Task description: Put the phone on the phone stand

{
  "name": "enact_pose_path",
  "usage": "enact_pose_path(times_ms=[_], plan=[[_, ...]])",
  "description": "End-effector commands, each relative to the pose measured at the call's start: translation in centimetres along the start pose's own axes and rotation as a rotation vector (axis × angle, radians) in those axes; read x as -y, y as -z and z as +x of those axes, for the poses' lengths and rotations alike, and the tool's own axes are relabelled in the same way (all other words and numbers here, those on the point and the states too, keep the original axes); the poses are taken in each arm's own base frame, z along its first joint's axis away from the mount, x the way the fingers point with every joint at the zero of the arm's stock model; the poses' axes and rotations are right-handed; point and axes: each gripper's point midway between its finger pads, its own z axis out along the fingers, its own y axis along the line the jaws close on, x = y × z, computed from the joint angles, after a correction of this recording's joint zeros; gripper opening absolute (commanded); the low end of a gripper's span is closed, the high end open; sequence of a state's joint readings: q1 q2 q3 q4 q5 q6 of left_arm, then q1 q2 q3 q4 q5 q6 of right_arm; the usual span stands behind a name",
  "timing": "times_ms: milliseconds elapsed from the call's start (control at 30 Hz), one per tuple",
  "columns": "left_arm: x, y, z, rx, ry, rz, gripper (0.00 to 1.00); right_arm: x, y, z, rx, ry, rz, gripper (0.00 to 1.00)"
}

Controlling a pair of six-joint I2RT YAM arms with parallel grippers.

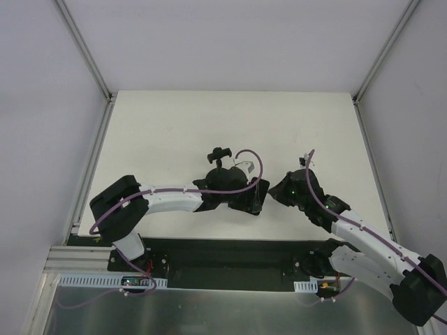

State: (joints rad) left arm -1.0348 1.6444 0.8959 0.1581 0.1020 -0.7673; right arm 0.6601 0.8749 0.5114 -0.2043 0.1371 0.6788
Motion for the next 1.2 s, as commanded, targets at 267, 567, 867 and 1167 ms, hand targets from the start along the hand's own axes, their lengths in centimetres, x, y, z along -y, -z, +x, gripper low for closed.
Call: enact_pose_path(times_ms=[267,567,867,1167], plan=[[-2.3,7.4,-0.1,0.223,0.011,0.018,0.74,1.0,-1.3,1.1,-0.250,0.241,0.266,0.90],[-2.7,14.2,0.3,0.311,0.010,0.062,0.81,-0.8,-4.0,2.5,-0.388,0.217,0.475,0.96],[-1.4,17.7,1.7,0.310,0.016,0.192,0.83,-0.4,-6.0,3.2,-0.420,0.138,0.603,0.96],[-1.5,17.7,3.2,0.250,-0.004,0.209,0.83,-0.5,-7.5,3.3,-0.468,0.072,0.681,0.96]])
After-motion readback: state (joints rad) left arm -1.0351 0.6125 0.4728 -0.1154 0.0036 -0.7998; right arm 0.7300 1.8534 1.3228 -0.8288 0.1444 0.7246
